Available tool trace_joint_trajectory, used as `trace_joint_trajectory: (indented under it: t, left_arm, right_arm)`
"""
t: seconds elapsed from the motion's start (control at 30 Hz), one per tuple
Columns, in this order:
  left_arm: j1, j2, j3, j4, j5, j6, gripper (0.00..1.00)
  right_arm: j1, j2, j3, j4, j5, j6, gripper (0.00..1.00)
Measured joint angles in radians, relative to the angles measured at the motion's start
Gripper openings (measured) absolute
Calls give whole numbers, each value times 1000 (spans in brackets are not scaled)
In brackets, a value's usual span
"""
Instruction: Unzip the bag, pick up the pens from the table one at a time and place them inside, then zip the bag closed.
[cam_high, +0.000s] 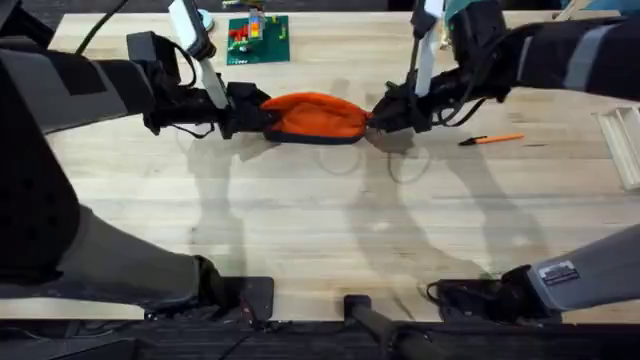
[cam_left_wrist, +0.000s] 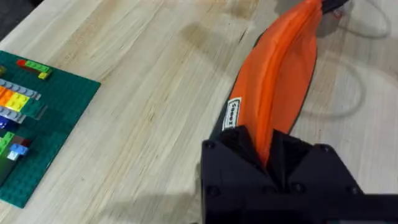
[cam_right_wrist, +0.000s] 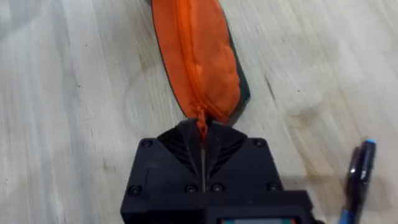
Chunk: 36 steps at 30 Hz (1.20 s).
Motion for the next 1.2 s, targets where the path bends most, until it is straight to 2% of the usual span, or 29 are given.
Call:
trace_joint_trajectory:
  t: [0.2, 0.67, 1.2]
  left_arm:
    - [0, 0, 0, 0, 0, 0, 42]
    - [-5, 0, 0, 0, 2, 0, 42]
    - [-6, 0, 0, 0, 3, 0, 42]
  right_arm:
    - [-6, -70, 4, -30, 12, 6, 32]
    - [-7, -127, 5, -46, 27, 21, 32]
    - [-8, -130, 5, -47, 34, 29, 31]
